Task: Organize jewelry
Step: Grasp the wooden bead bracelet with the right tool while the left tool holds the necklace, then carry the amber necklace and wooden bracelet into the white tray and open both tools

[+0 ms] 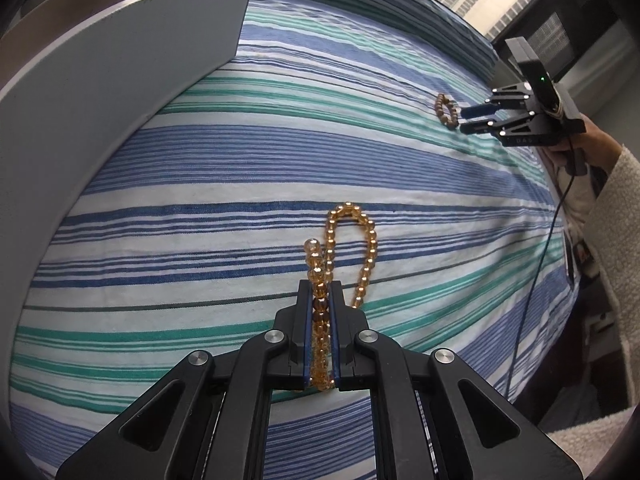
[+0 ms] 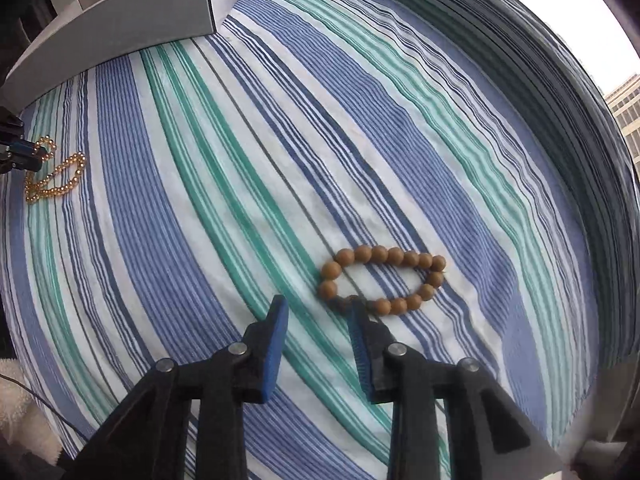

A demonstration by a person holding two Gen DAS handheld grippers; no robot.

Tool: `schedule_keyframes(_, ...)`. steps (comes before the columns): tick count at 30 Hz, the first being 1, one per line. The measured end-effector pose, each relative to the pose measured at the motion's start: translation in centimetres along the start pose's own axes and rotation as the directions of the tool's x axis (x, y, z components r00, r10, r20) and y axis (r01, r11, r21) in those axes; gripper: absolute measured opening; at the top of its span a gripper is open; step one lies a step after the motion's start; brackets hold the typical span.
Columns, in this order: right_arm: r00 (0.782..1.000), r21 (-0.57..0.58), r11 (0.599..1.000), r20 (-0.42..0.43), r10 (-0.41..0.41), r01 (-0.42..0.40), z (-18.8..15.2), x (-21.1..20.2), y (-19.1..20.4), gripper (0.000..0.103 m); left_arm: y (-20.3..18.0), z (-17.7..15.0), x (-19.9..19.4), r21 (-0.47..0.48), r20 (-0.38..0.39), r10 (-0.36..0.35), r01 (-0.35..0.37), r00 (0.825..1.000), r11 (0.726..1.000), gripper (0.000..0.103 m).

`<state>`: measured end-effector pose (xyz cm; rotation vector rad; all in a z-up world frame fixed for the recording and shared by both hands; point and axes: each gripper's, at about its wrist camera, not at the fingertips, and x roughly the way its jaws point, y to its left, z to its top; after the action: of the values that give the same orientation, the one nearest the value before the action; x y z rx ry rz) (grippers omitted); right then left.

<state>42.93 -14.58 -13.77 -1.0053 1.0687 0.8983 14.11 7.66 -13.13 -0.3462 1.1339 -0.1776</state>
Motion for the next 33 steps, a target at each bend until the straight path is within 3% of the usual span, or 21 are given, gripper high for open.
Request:
schedule_keyframes(5,1.0,-0.077,0.997,-0.011,-0.028,0.027,0.5,2.3,-0.1,0.031,0.1,0.0,0.0,-0.005,-0.005,-0.001,0.001,1.0,1.0,0.005)
schedule_keyframes(9,0.996,0.012,0.998,-0.068,0.063,-0.063,0.8,2.9,-1.5,0.031,0.3,0.0,0.0,-0.011,-0.01,-0.006,0.006,1.0,1.0,0.005)
schedule_keyframes(12,0.979,0.067,0.987,-0.137,0.151,-0.143,0.7,3.2,-1.5,0.031,0.6,0.1,0.2,-0.021,-0.011,-0.016,0.016,1.0,1.0,0.005)
schedule_keyframes(17,0.966,0.16,0.977,-0.189,0.174,-0.144,0.7,3.2,-0.5,0.033,0.5,0.2,-0.1,-0.02,-0.006,-0.021,0.021,1.0,1.0,0.005)
schedule_keyframes(18,0.966,0.165,0.978,-0.203,0.158,-0.125,0.7,3.1,-0.2,0.028,0.4,0.2,-0.4,-0.018,0.0,-0.023,0.023,1.0,1.0,0.005)
schedule_keyframes(19,0.965,0.19,0.974,-0.211,0.159,-0.119,0.6,2.8,0.1,0.014,0.3,0.3,-0.8,-0.015,0.01,-0.026,0.026,1.0,1.0,0.005)
schedule_keyframes(20,0.962,0.233,0.964,-0.206,0.179,-0.13,0.5,2.6,0.2,0.014,0.2,0.3,-1.3,-0.012,0.021,-0.029,0.029,0.999,1.0,0.005)
schedule_keyframes(23,0.96,0.383,0.897,-0.074,0.269,-0.222,-0.2,0.5,-0.1,0.014,-0.2,0.4,-3.1,-0.009,0.06,-0.04,0.041,0.997,0.999,0.005)
schedule_keyframes(26,0.943,0.544,0.774,0.121,0.311,-0.325,-1.8,-2.5,-1.4,0.014,-0.4,0.6,-4.8,-0.013,0.094,-0.065,0.067,0.993,0.998,0.005)
schedule_keyframes(30,0.891,0.584,0.673,0.322,0.321,-0.454,-3.7,-6.5,-0.2,0.014,-0.6,0.5,-7.1,-0.011,0.128,-0.094,0.097,0.987,0.995,0.005)
schedule_keyframes(33,0.829,0.577,0.6,0.454,0.328,-0.554,-4.0,-8.9,1.6,0.014,-0.7,0.5,-8.6,-0.019,0.146,-0.116,0.12,0.982,0.993,0.005)
